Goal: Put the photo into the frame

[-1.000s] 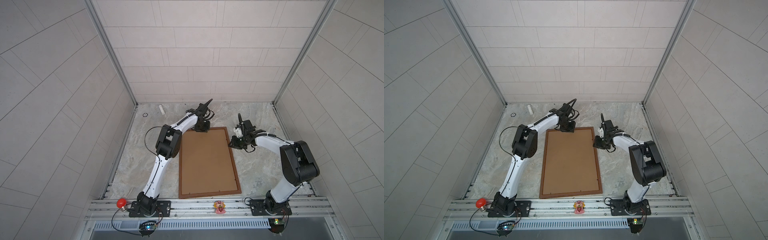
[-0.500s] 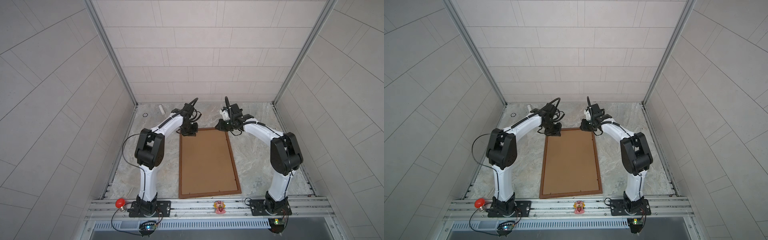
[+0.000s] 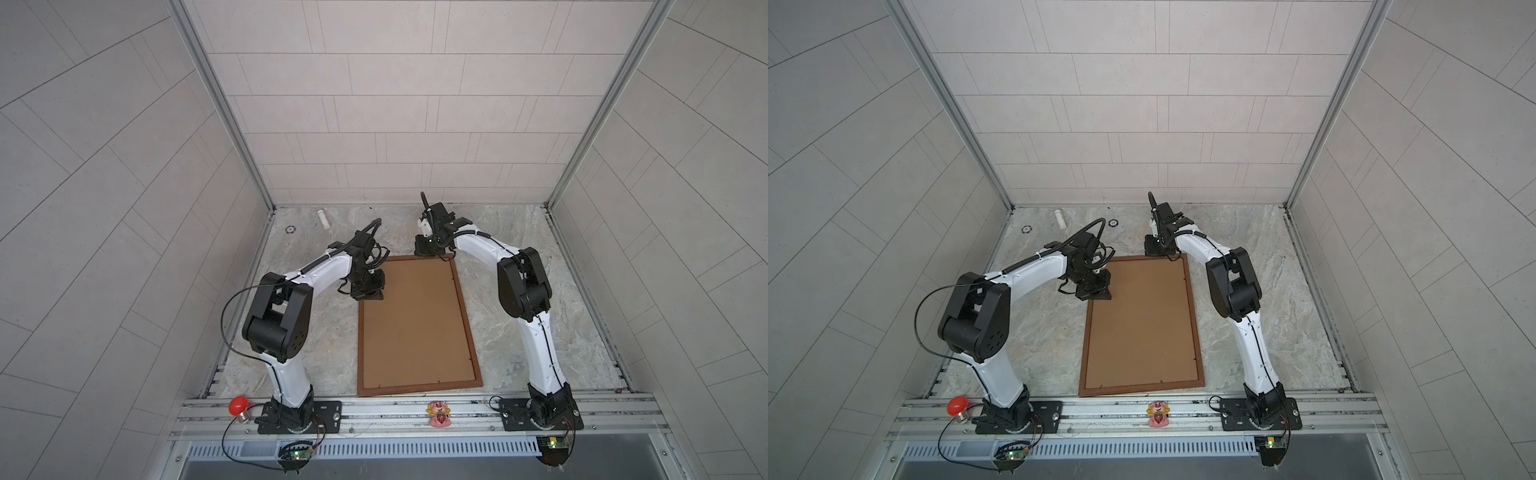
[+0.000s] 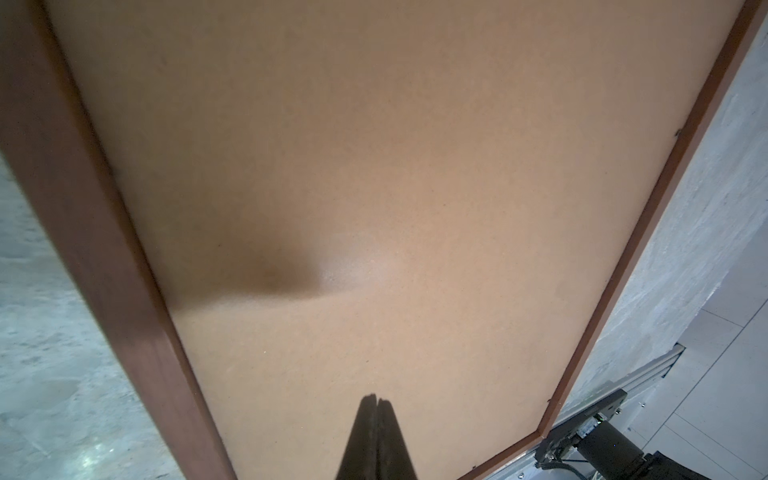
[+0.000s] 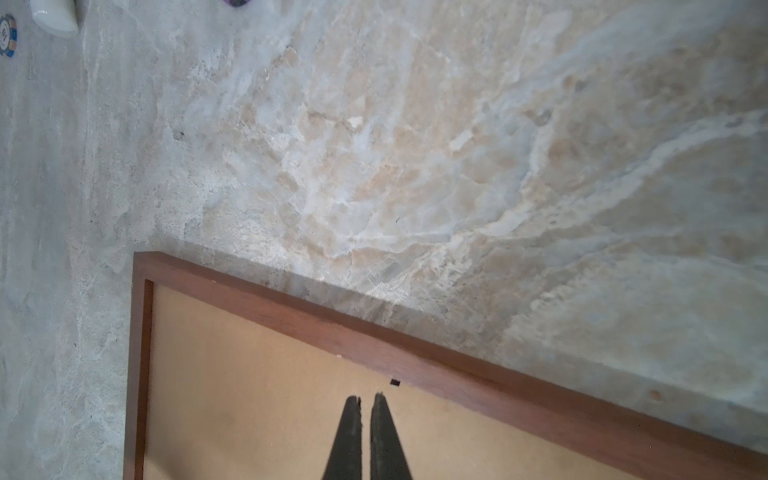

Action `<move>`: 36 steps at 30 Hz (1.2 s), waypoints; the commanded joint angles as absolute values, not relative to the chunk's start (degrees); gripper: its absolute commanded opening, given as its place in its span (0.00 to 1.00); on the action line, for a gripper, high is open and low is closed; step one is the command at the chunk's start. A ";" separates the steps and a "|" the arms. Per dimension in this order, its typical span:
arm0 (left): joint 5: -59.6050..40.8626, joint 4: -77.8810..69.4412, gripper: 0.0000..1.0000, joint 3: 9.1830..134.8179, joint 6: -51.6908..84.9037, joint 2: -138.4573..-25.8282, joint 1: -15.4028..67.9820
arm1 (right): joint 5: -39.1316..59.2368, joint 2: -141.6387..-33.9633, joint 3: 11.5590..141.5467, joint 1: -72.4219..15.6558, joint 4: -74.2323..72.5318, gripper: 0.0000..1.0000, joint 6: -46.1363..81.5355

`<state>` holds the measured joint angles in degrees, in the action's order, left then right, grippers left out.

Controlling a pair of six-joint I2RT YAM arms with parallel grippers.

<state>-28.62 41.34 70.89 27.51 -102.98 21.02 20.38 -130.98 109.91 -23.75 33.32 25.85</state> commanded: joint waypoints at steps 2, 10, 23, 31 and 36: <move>-29.96 40.16 0.00 70.05 27.43 -102.01 20.96 | 17.35 -132.31 112.75 -24.30 38.13 0.00 24.28; -31.02 39.93 0.00 69.97 27.35 -102.63 20.23 | 17.30 -134.66 113.86 -24.47 39.29 0.00 23.93; -31.38 40.18 0.00 70.02 27.25 -103.21 20.18 | 16.94 -136.63 115.54 -24.61 40.14 0.00 23.29; -31.22 40.18 0.00 70.17 27.05 -103.44 20.07 | 16.80 -136.59 114.95 -25.10 40.89 0.00 23.03; -31.05 40.24 0.00 69.76 26.80 -103.23 19.94 | 16.81 -136.88 114.04 -25.58 40.58 0.00 22.94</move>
